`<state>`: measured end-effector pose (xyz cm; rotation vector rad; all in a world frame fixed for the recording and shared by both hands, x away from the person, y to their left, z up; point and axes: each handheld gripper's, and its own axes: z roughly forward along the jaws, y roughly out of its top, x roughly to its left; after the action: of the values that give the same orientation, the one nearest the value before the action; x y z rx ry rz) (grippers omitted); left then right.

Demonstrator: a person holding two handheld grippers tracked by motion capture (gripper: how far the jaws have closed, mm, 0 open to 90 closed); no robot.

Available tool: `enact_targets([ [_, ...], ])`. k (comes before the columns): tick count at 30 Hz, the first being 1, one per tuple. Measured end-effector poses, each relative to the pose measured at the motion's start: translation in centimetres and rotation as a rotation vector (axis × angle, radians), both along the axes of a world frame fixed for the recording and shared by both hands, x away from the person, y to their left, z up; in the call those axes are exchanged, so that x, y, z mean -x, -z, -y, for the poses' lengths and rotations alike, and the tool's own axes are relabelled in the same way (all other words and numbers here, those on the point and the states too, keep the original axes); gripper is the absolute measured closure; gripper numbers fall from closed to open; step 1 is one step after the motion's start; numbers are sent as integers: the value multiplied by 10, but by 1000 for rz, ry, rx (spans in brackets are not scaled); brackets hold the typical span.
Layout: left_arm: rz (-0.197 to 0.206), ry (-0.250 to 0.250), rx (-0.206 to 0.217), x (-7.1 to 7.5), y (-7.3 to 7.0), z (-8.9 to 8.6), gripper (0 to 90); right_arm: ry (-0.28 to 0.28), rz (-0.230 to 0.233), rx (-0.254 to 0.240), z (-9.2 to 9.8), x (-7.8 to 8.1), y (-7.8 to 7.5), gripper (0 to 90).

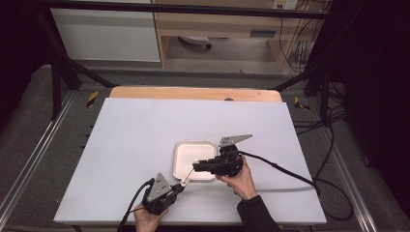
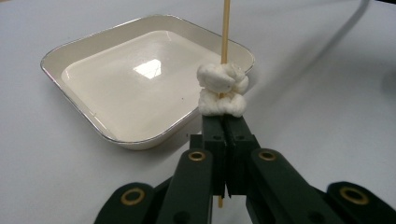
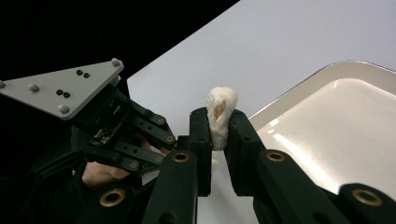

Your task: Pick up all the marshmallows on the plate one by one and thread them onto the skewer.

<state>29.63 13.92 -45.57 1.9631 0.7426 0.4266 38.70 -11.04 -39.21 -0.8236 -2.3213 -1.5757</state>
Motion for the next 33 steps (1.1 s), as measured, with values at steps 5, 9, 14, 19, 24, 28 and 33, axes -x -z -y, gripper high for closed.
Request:
enact_targets([
  [5, 45, -25, -12, 3, -9, 6, 886, -57, -16, 78, -17, 5, 19, 814],
  [9, 16, -6, 68, 0, -11, 0, 886, -39, -10, 41, -17, 6, 16, 796],
  [14, -1, -11, 66, -1, -10, 0, 885, 11, 29, 64, -16, 6, 17, 614],
  [19, -25, -38, 82, -4, -11, -6, 884, 60, 89, 80, -10, 8, 11, 497],
  [24, -45, -47, 76, -6, -10, -9, 883, 124, 149, 108, 1, 9, 8, 342],
  [28, -57, -52, 73, -6, -10, -9, 883, 169, 208, 139, 10, 9, 8, 211],
  [33, -64, -55, 67, -7, -11, -10, 883, 229, 248, 182, 26, 8, 11, 114],
])
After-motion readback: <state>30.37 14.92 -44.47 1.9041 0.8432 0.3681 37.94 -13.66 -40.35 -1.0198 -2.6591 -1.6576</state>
